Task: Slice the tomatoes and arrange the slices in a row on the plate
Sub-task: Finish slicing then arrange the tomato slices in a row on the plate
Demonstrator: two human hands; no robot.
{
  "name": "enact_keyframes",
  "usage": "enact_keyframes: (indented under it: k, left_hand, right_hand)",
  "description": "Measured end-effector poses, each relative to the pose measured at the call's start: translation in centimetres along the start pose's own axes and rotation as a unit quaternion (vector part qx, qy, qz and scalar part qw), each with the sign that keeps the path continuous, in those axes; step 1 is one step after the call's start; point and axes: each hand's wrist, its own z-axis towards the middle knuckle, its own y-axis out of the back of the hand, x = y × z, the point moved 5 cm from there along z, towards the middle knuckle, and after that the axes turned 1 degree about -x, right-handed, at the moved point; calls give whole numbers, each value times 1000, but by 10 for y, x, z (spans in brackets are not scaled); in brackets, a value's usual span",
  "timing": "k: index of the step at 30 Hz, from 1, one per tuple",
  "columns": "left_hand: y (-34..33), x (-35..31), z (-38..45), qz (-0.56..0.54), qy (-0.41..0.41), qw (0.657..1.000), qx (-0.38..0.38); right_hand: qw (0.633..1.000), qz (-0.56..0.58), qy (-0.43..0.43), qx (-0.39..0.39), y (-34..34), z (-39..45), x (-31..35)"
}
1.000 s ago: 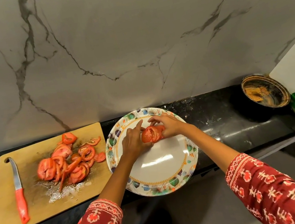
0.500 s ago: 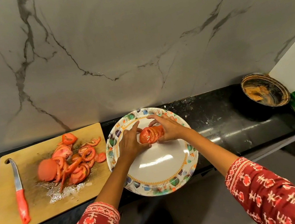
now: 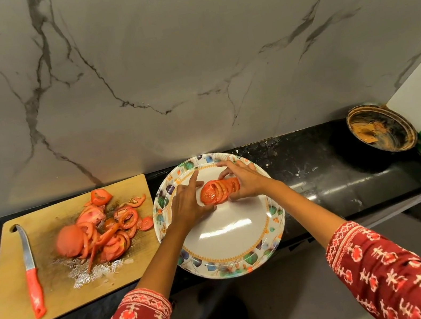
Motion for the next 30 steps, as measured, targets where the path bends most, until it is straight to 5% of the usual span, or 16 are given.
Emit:
enact_keyframes:
  k: [30]
  left_hand:
    - [-3, 5, -1, -47, 0, 998, -49]
  right_hand:
    - [999, -20, -21, -29, 17, -21, -23]
